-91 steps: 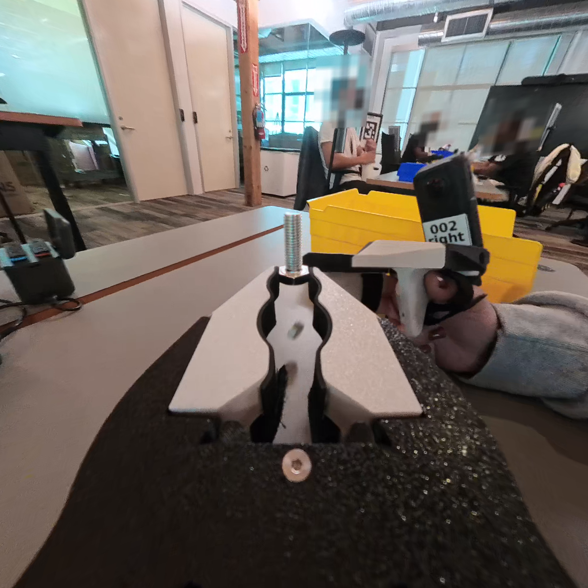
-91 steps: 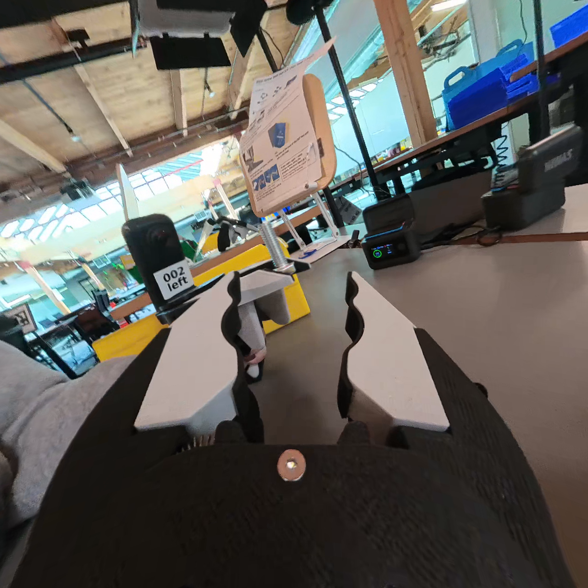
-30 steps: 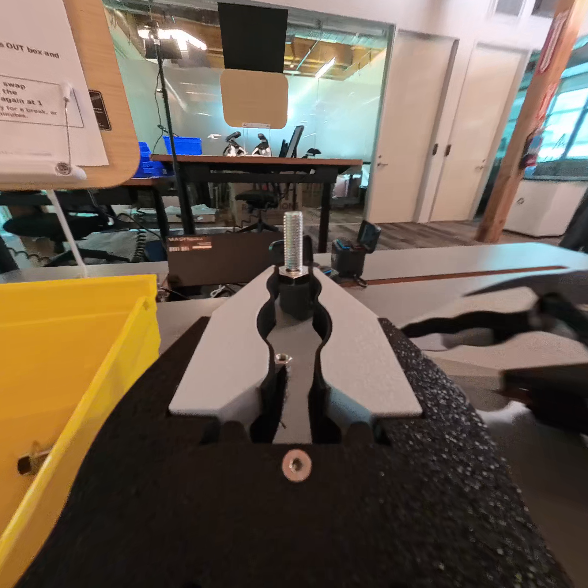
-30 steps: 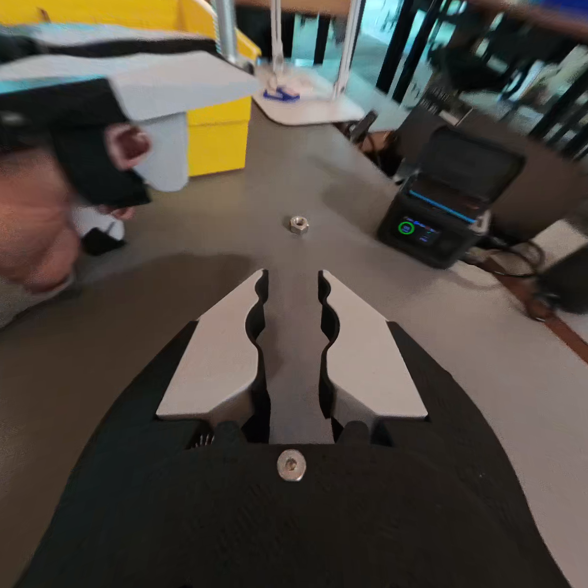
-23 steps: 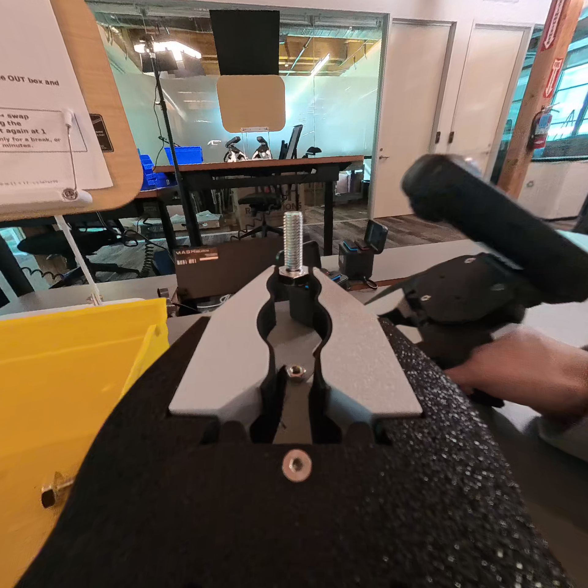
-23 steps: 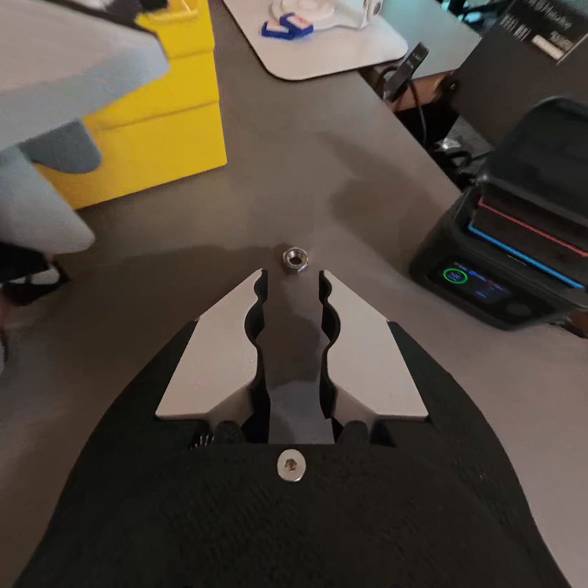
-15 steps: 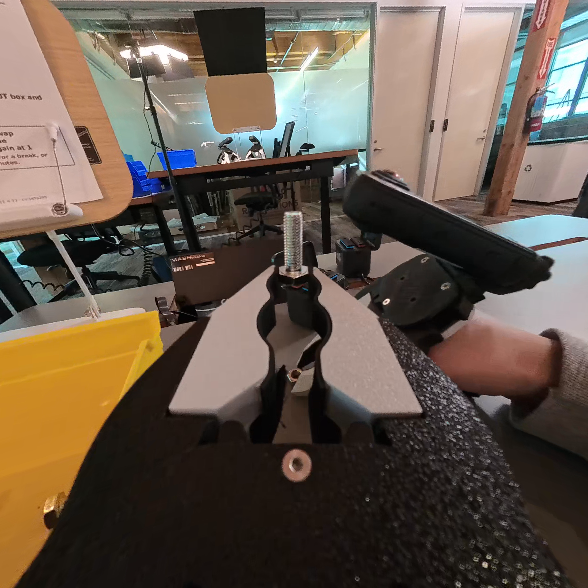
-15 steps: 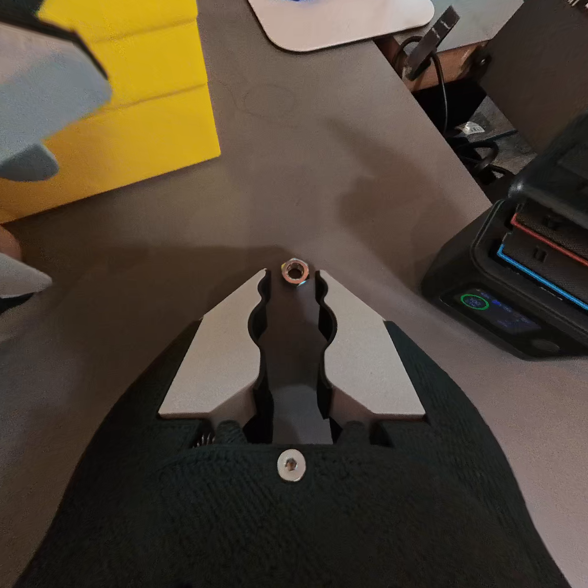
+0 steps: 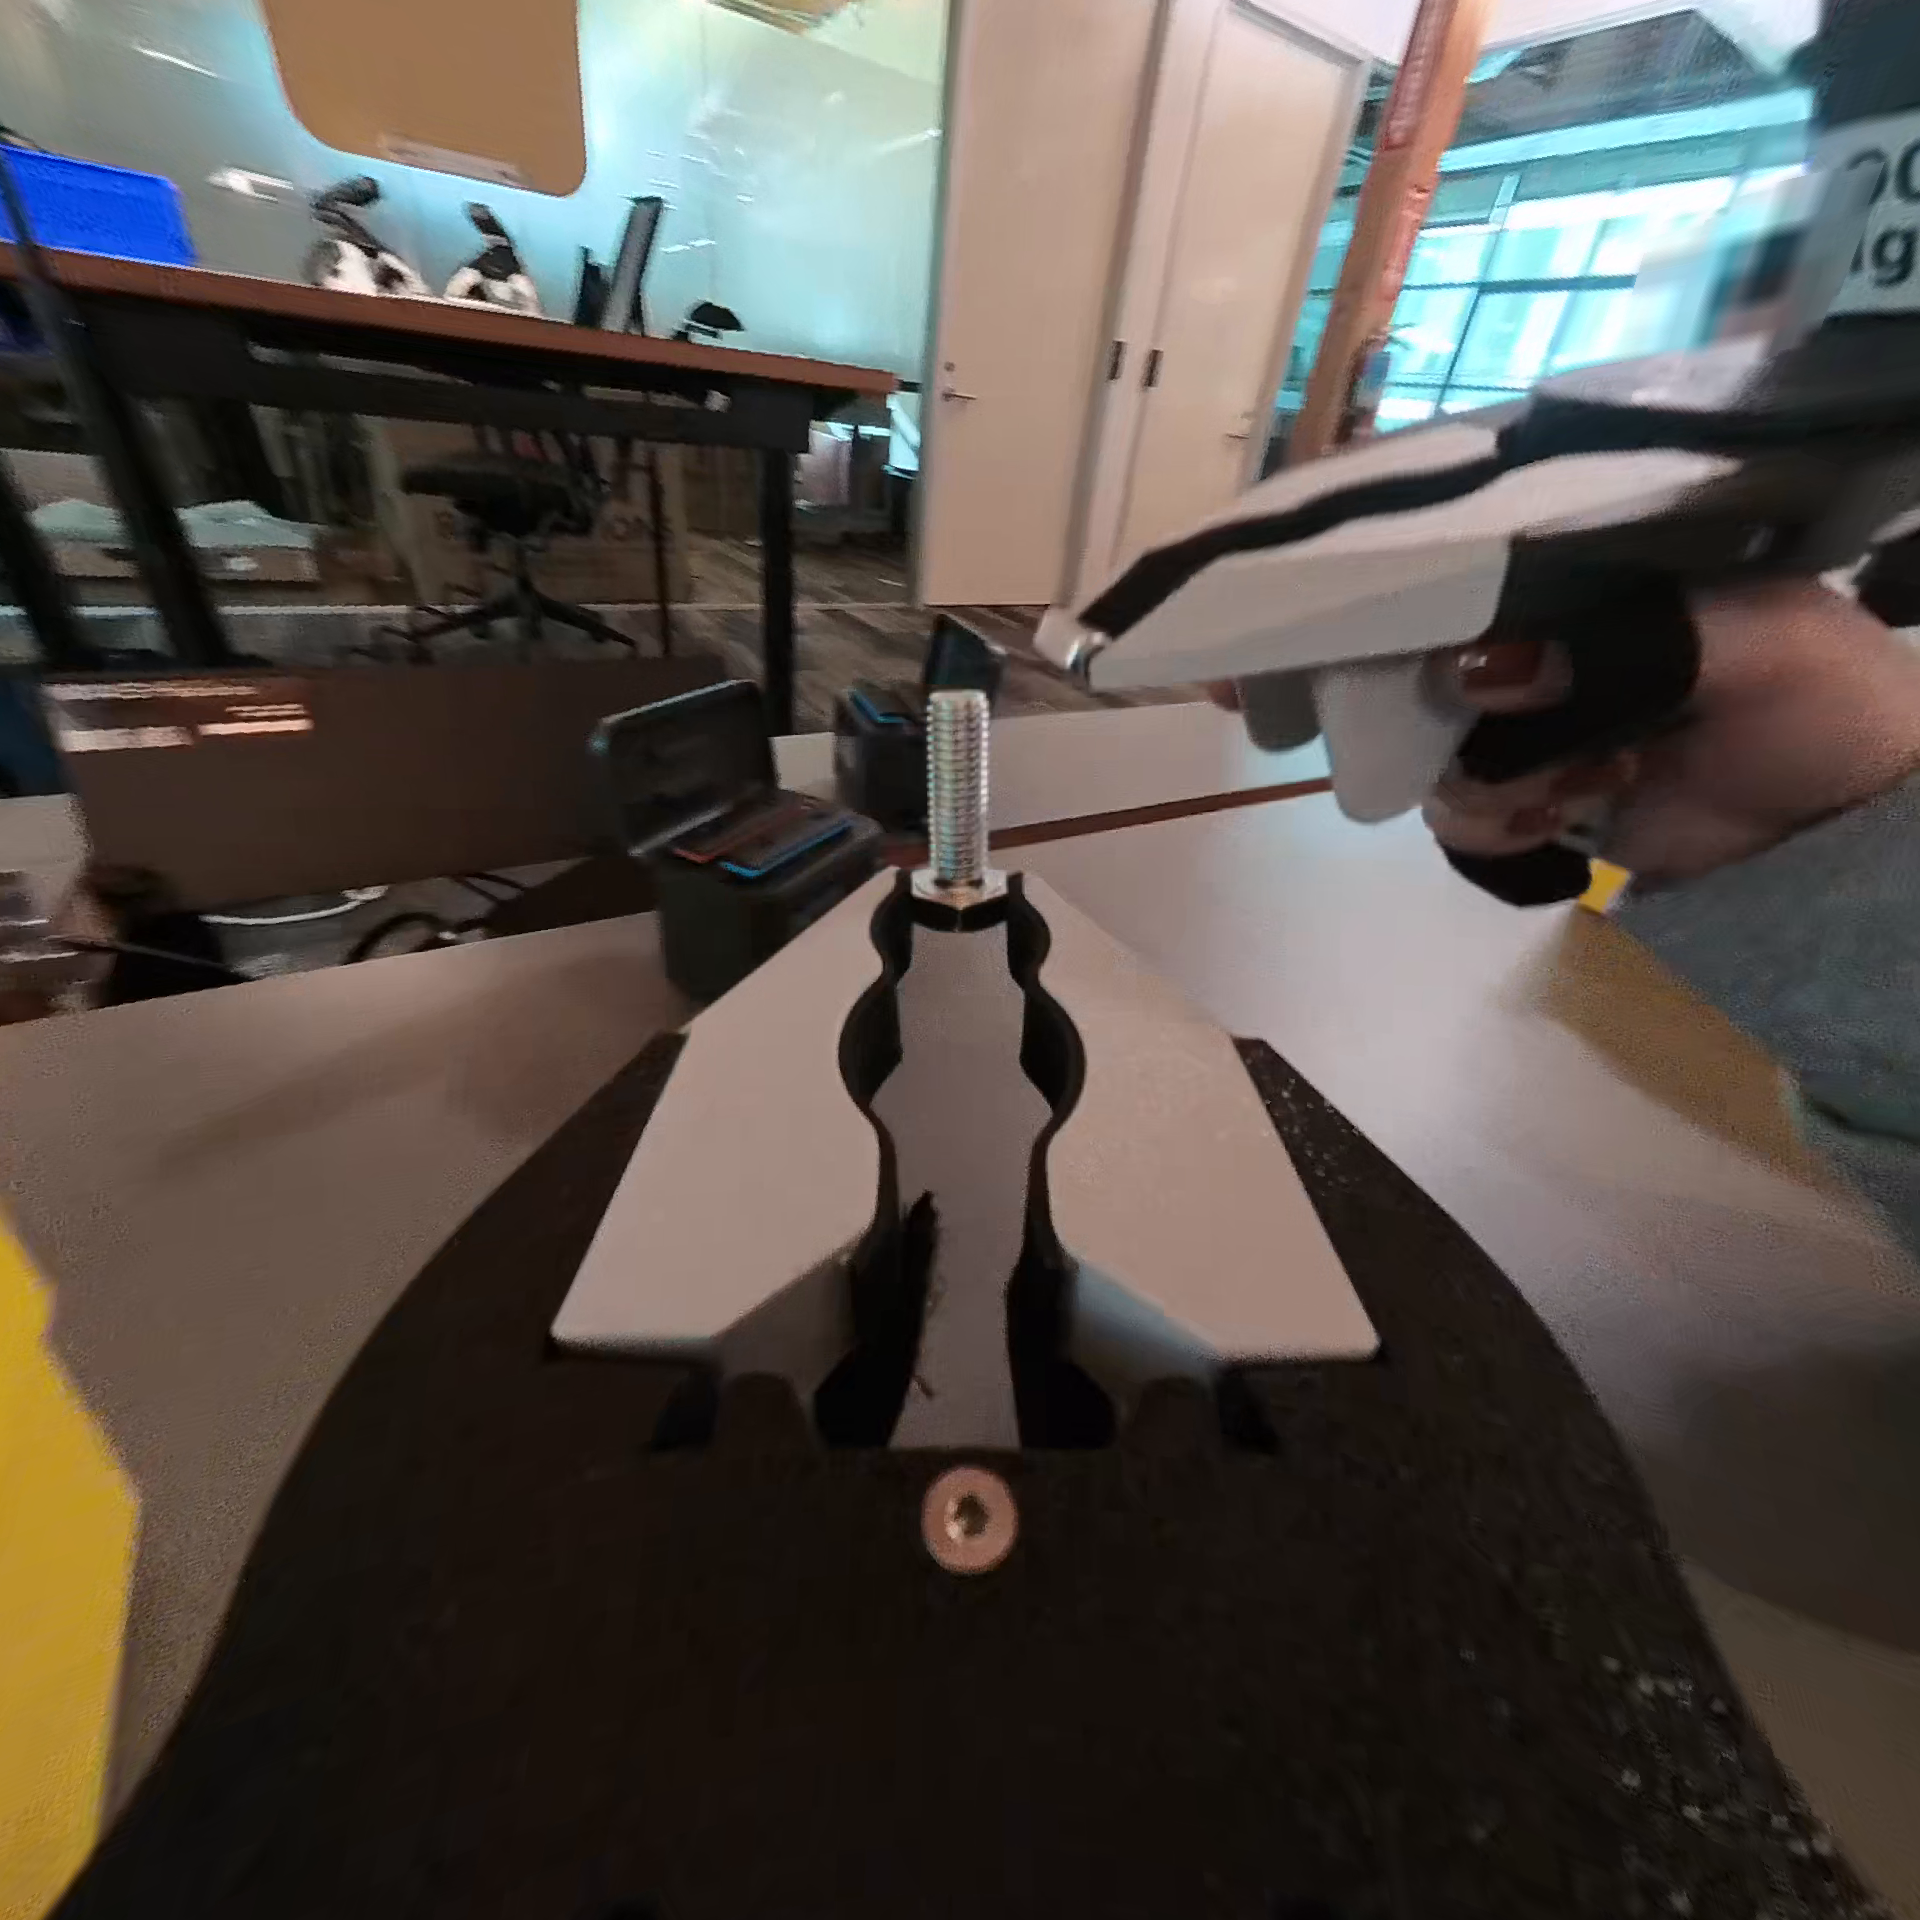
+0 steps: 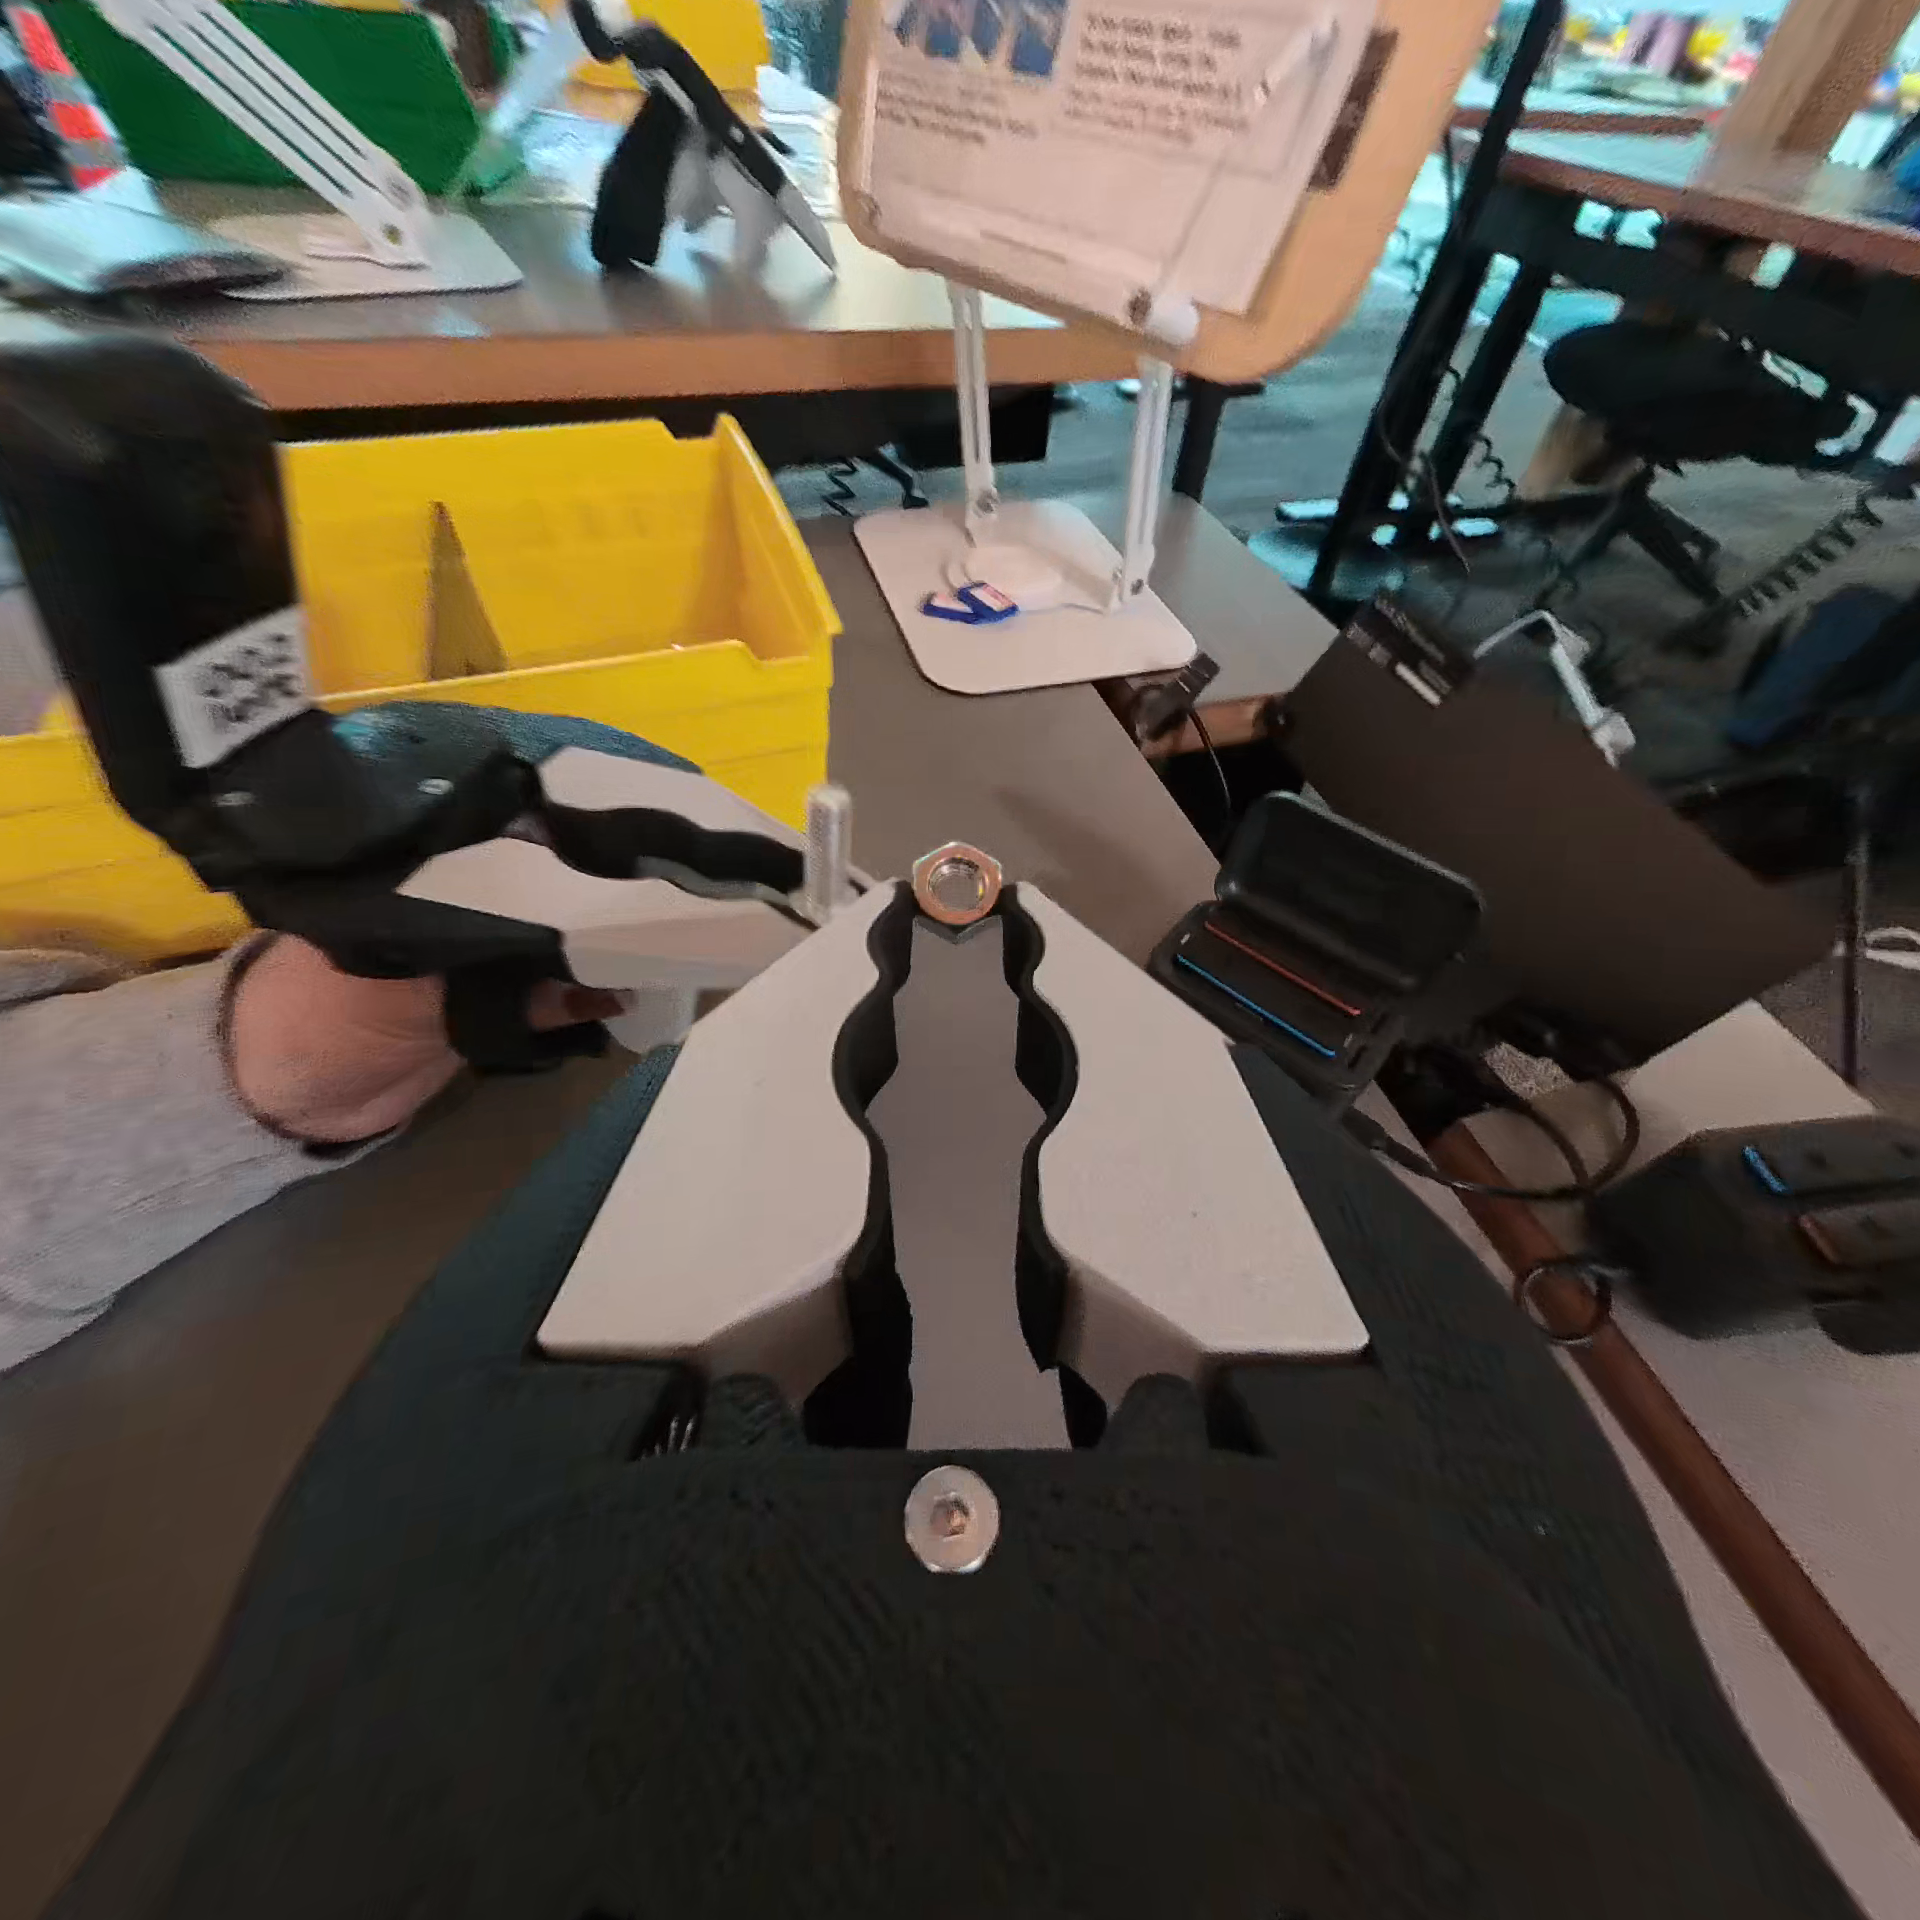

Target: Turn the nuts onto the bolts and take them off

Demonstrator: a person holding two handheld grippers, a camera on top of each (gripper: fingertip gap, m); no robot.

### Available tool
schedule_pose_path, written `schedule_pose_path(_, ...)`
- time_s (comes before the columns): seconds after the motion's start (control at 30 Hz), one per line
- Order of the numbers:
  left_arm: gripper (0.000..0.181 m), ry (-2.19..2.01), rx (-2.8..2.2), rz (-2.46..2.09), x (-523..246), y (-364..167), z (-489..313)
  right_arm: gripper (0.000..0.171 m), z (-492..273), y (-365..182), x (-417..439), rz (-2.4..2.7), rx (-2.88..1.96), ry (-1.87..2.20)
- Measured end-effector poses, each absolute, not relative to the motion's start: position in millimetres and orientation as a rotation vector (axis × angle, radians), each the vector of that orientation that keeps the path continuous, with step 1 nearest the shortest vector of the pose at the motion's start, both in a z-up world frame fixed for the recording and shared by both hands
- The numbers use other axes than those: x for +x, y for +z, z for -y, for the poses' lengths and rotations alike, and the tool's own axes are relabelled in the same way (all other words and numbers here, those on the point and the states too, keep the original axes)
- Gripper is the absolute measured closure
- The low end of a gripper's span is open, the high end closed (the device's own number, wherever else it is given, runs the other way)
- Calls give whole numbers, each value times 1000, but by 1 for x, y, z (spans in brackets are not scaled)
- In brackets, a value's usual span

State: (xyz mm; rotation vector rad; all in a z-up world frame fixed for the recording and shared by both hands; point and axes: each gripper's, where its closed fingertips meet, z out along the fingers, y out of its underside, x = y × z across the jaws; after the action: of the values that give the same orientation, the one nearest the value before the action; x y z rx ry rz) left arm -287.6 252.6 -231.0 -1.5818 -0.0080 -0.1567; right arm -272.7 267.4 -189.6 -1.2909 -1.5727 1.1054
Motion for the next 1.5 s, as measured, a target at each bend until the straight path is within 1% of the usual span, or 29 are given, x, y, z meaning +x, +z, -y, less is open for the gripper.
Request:
schedule_pose_path(0.03,166,-178,-1585,-16,-281,-232,-254,155,-264,-185,-268,1587,-1267,1111)
schedule_pose_path(0.2,166,-209,-1574,-153,-254,-230,-256,155,-247,-178,-254,1716,-1198,1062)
schedule_pose_path(0.57,166,-189,-1565,-302,-226,-231,-258,155,-241,-194,-236,1901,-1249,875)
schedule_pose_path(1.03,166,-269,-1591,-412,-203,-239,-257,156,-244,-203,-214,1928,-1487,896)
schedule_pose_path(1.5,166,-362,-1595,-390,-199,-239,-256,153,-242,-206,-215,1947,-1478,880)
